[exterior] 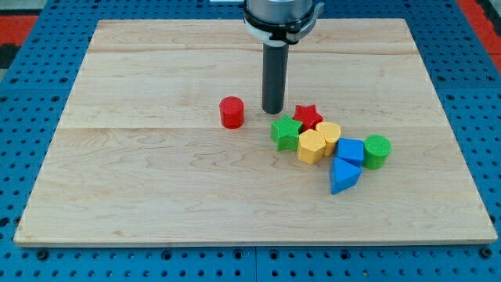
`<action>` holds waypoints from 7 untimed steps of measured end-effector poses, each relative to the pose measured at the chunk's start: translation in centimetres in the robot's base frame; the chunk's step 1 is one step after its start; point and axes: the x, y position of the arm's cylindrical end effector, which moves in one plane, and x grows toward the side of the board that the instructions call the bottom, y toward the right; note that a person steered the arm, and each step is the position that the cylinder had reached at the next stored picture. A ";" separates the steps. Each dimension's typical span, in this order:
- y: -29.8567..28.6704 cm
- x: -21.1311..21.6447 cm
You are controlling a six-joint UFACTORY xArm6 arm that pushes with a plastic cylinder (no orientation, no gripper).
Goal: Push the red star and green circle to the group of blocks
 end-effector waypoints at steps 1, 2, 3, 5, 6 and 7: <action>2.3 0.1; 5.0 0.2; 5.4 0.5; 5.5 -0.6; 7.9 -2.7; 14.9 -0.9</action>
